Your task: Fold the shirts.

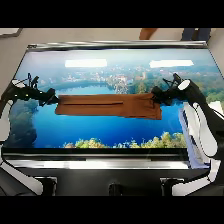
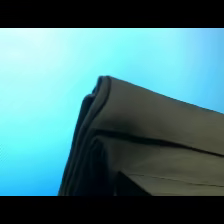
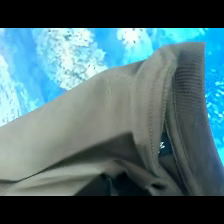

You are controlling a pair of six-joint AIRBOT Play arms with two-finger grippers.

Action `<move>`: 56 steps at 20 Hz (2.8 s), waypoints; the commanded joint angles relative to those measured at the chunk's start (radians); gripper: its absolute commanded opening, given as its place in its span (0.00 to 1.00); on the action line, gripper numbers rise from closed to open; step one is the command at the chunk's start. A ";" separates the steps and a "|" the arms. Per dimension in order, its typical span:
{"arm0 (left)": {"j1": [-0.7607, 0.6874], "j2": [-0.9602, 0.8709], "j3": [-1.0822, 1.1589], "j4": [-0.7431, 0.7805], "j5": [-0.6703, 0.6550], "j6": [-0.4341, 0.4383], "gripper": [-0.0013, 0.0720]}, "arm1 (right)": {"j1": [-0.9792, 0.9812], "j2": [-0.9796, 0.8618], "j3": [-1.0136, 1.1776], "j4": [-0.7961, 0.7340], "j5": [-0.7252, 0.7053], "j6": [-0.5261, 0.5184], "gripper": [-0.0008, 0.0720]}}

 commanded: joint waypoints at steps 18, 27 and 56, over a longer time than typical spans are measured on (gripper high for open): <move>0.035 0.208 0.120 0.008 -0.325 0.011 0.86 | -0.232 -0.183 0.042 0.239 0.394 -0.397 0.98; 0.006 0.225 0.119 0.008 -0.333 0.011 0.86 | -0.232 -0.215 0.042 0.452 0.486 -0.539 0.92; -0.898 -0.110 -0.029 -0.597 0.260 0.016 0.07 | 0.173 0.679 0.042 -0.072 0.595 0.182 0.06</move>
